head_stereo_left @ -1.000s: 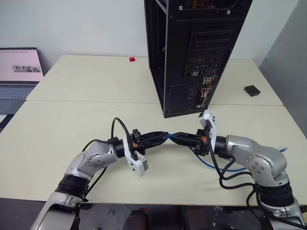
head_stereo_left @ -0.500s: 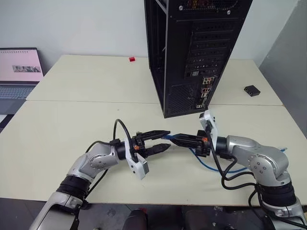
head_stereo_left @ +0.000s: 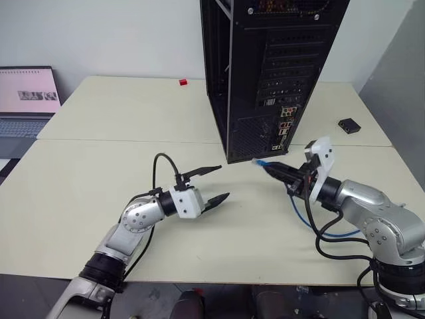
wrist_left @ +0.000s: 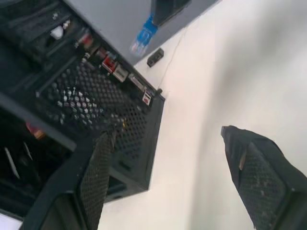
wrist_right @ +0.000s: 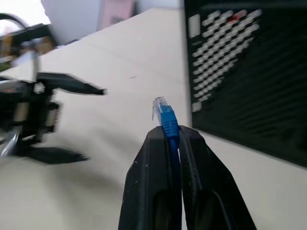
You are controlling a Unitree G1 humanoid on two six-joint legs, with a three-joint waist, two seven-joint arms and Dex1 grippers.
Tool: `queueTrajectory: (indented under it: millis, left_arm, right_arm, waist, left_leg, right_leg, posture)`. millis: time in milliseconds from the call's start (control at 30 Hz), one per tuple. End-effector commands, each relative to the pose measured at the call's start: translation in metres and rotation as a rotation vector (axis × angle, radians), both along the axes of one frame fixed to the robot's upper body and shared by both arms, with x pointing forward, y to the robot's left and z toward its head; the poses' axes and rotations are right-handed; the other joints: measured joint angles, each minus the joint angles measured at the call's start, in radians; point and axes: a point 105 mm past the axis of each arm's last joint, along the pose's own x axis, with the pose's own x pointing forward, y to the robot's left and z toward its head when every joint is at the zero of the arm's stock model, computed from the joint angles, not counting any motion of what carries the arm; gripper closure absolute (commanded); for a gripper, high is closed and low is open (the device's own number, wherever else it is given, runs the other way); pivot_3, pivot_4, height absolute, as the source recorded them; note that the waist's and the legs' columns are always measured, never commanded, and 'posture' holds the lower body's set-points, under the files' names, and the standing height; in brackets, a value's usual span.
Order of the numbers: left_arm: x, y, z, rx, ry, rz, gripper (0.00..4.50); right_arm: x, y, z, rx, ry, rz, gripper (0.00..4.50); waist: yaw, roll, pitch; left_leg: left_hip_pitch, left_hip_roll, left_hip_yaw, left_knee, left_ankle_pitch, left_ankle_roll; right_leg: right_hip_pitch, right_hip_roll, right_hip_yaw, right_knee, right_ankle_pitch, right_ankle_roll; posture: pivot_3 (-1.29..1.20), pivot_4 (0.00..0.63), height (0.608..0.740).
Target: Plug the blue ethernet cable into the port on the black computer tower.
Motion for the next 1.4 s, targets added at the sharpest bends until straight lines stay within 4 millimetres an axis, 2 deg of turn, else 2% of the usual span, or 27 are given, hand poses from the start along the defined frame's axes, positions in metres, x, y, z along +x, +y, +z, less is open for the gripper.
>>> queueTrajectory:
  millis: [33,200,433,667,800,1000,1400]
  left_arm:
    - [-0.001,-0.018,0.019,-0.107,0.134,0.019,0.78]
    - [0.003,-0.032,0.025,-0.172,0.243,0.079,0.78]
    - [0.002,-0.042,0.029,-0.199,0.3,0.082,0.78]
    - [0.004,-0.043,0.03,-0.21,0.312,0.1,0.78]
    - [0.007,-0.043,0.035,-0.246,0.324,0.124,0.78]
    - [-0.001,-0.05,0.036,-0.235,0.346,0.073,0.78]
    - [-0.003,-0.055,0.038,-0.224,0.363,0.052,0.78]
  right_arm:
    - [0.015,-0.015,0.011,-0.03,-0.134,-0.223,4.5]
    - [0.033,-0.024,0.006,-0.019,-0.176,-0.449,4.5]
    - [0.049,-0.025,0.007,0.012,-0.188,-0.555,4.5]
    - [0.062,-0.016,0.017,0.064,-0.206,-0.57,4.5]
    - [0.064,-0.014,0.016,0.076,-0.203,-0.569,4.5]
    - [0.065,-0.015,0.015,0.088,-0.198,-0.574,4.5]
    - [0.067,-0.009,0.01,0.142,-0.155,-0.56,4.5]
  waist:
    - [-0.001,0.0,0.0]
    - [0.0,0.0,0.0]
    - [0.0,0.0,0.0]
    - [-0.001,0.0,0.0]
    - [-0.001,0.0,0.0]
    - [-0.002,0.0,0.0]
    - [-0.004,0.0,0.0]
  left_leg:
    - [0.0,0.0,0.0,0.0,0.0,0.0]
    - [0.0,0.0,0.0,0.0,0.0,0.0]
    - [0.001,0.0,0.001,0.0,0.0,-0.001]
    - [0.001,0.0,0.002,0.0,0.0,-0.001]
    - [0.001,0.0,0.003,0.0,0.0,-0.001]
    - [0.001,0.0,0.003,0.0,0.0,-0.001]
    - [0.001,0.0,0.004,0.0,0.0,-0.001]
  right_leg:
    - [0.0,0.0,0.0,0.0,0.0,0.0]
    - [0.0,0.0,0.001,0.0,0.0,0.0]
    - [-0.001,0.0,0.002,0.0,0.0,0.0]
    - [-0.001,0.0,0.003,0.0,0.0,0.0]
    - [-0.001,0.0,0.004,0.0,0.0,0.0]
    - [-0.001,0.0,0.004,0.0,0.001,0.0]
    - [-0.001,0.0,0.005,0.0,0.001,0.0]
  posture:
    - [0.0,0.15,0.74]
    - [0.0,0.15,0.74]
    - [0.0,0.15,0.74]
    - [0.0,0.15,0.74]
    - [0.0,0.15,0.74]
    - [0.0,0.15,0.74]
    - [0.0,0.15,0.74]
